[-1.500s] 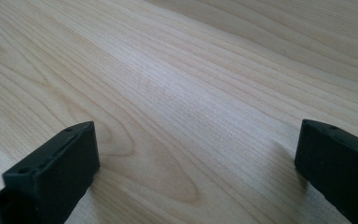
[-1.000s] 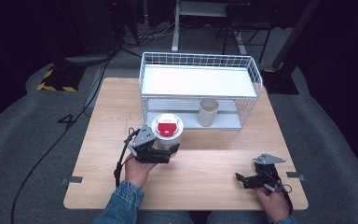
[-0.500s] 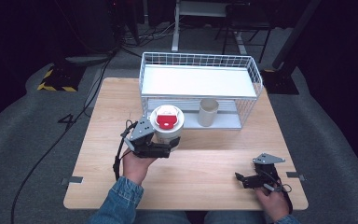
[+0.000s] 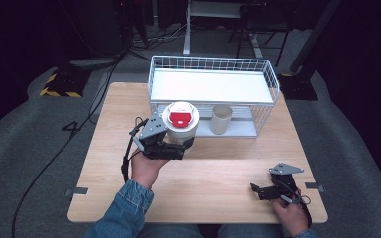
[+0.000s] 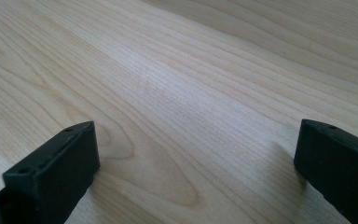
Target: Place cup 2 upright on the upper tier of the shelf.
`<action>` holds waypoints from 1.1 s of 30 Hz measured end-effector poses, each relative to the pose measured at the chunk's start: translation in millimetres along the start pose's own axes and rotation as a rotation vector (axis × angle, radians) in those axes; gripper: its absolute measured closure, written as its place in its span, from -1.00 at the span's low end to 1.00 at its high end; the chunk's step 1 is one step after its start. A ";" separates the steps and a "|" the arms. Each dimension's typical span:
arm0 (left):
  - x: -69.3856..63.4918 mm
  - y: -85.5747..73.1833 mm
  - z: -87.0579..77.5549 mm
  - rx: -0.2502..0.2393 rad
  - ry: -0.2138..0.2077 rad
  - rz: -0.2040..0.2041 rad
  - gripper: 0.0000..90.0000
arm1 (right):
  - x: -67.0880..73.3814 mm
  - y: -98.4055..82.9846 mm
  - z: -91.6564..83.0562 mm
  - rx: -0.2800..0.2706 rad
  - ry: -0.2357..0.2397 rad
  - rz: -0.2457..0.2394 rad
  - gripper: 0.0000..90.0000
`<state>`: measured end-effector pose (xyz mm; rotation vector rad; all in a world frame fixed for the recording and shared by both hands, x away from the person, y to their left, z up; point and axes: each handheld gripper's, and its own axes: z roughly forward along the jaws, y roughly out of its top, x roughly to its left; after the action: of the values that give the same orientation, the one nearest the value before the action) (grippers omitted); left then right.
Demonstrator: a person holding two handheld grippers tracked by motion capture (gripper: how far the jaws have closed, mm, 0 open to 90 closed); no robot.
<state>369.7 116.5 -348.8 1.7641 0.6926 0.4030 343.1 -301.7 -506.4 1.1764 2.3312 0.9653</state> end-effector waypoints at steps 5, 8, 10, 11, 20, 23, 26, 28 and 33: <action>2.1 12.5 1.7 -0.004 0.000 0.013 -0.77 | 0.0 0.0 0.0 0.000 0.001 0.000 -1.00; 3.1 21.4 3.4 -0.001 -0.004 0.015 -0.77 | 0.0 0.0 0.0 0.000 0.000 0.000 -1.00; 3.8 27.7 4.7 -0.003 -0.004 0.024 -0.77 | 0.0 0.0 0.0 0.000 0.000 0.000 -1.00; 4.1 31.1 5.1 -0.002 -0.005 0.029 -0.77 | 0.0 0.0 0.0 0.000 0.000 0.000 -1.00; 8.5 59.0 14.0 -0.013 -0.018 0.045 -0.77 | 0.3 0.2 0.1 0.001 0.000 0.004 -1.00; 9.7 67.6 17.9 -0.019 -0.011 0.054 -0.77 | 0.3 0.2 0.2 0.001 0.000 0.004 -1.00; 11.4 76.8 22.1 -0.023 -0.008 0.062 -0.77 | 0.3 0.2 0.1 0.001 0.000 0.004 -1.00; 12.7 82.7 25.1 -0.028 -0.007 0.061 -0.77 | 0.3 0.2 0.2 0.001 0.000 0.004 -1.00; 16.6 95.3 32.2 -0.043 0.008 0.049 -0.77 | 0.3 0.2 0.2 0.002 -0.001 0.005 -1.00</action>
<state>425.2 85.3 -269.1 1.7426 0.6427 0.4553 343.1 -301.3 -506.3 1.1829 2.3302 0.9649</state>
